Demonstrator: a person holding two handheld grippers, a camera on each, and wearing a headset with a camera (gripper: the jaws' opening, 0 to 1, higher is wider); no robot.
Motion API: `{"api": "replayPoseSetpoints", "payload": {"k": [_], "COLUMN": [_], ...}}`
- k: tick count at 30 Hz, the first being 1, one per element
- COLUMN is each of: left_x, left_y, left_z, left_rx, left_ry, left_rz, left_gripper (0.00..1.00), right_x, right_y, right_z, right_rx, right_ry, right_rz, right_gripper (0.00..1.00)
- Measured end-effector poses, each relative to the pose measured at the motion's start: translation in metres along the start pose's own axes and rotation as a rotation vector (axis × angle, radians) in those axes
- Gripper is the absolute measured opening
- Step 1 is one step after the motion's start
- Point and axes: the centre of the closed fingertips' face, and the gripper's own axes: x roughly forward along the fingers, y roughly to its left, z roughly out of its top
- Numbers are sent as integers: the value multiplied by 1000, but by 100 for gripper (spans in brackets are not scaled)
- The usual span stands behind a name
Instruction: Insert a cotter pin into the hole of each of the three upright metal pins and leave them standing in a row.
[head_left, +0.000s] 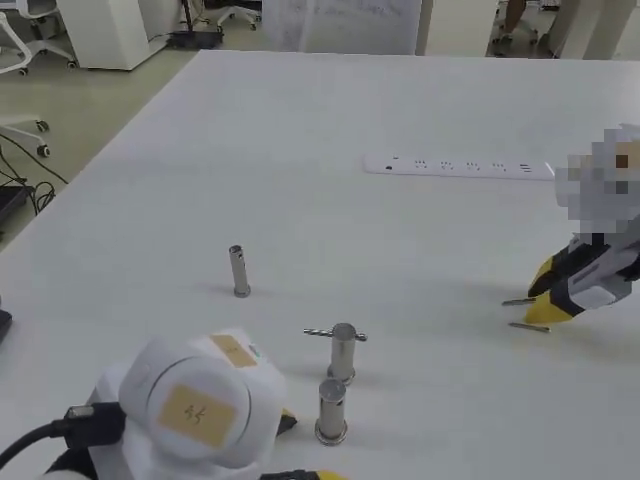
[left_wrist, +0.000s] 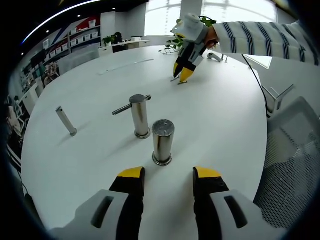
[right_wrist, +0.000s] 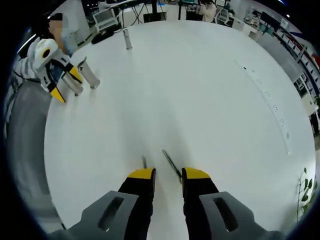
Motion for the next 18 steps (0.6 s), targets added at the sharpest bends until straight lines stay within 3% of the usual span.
{"api": "replayPoseSetpoints", "payload": {"k": [11,18], "left_x": [-1,-3], "left_y": [3,5], "left_z": [1,-1], "left_rx": [-8,-16], "left_ry": [-5,-5], "left_rz": [0,3], "left_gripper": [36,34], "right_x": [0,-1], "right_y": [0,0], "right_z": [1,-2], "right_rx": [49,6], "right_ry": [29,61], "right_rz": [-27,-46], "right_gripper": [19,9]}}
